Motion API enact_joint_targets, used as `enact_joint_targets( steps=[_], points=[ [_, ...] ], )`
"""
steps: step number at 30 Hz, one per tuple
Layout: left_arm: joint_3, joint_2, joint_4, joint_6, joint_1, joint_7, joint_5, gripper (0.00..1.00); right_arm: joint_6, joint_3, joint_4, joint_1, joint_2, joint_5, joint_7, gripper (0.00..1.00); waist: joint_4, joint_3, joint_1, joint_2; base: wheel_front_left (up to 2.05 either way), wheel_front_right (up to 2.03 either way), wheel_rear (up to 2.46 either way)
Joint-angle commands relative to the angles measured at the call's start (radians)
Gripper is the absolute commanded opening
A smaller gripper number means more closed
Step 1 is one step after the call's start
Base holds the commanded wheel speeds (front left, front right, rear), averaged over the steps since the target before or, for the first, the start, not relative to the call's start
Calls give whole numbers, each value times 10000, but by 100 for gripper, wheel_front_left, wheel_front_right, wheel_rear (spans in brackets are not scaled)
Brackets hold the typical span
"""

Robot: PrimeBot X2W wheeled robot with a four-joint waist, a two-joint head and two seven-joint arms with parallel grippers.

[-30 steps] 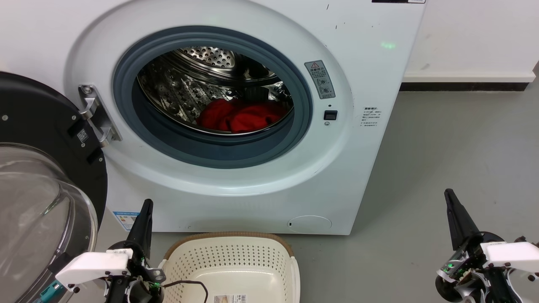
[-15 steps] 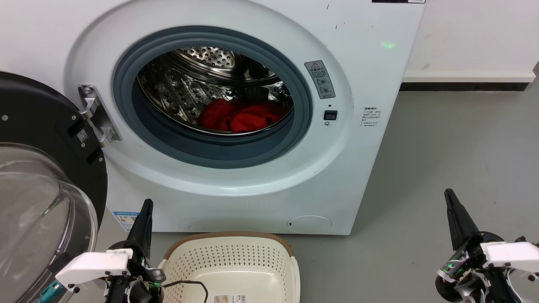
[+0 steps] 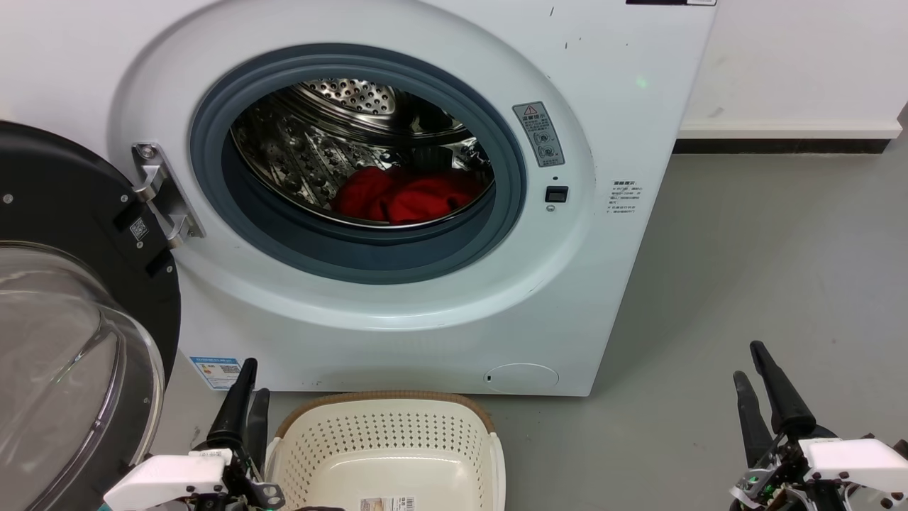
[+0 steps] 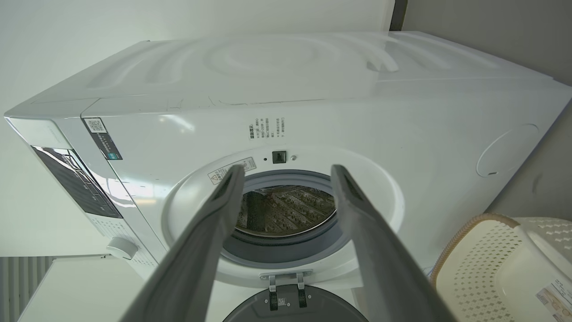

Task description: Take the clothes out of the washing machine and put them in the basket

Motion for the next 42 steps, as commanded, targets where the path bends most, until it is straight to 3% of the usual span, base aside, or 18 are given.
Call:
enact_joint_targets(
  steps=[1, 12, 21, 29, 35, 42],
  points=[
    [-15, 15, -277, -4, -146, -145, 46, 100, 0, 61, -253, -156, -30, -86, -137, 100, -3, 3, 0, 0, 0, 0, 0],
    [57, 20, -623, -8, 29, -677, 392, 100, 0, 41, -391, 4, -44, -602, -670, 100, -25, 13, 0, 0, 0, 0, 0],
    [570, 24, -687, -12, 158, -1064, 1324, 100, 0, -249, -429, 0, -55, -2225, -1061, 100, -47, -4, 0, 0, 0, 0, 0],
    [1370, 27, -822, -15, 82, -1340, 2545, 100, 0, -397, -976, -11, -63, -4307, -1337, 100, -66, 1, 0, 0, 0, 0, 0],
    [1857, 32, -1350, -16, -31, -1562, 3692, 100, 1, -262, -1773, 33, -69, -6536, -1557, 100, -87, 19, 0, 0, 0, 0, 0],
    [1723, 31, -2560, 643, -13, -1809, 5486, 100, 0, -296, -2632, 53, -77, -8683, -1803, 100, -122, 68, 0, 0, 0, 0, 0]
  ],
)
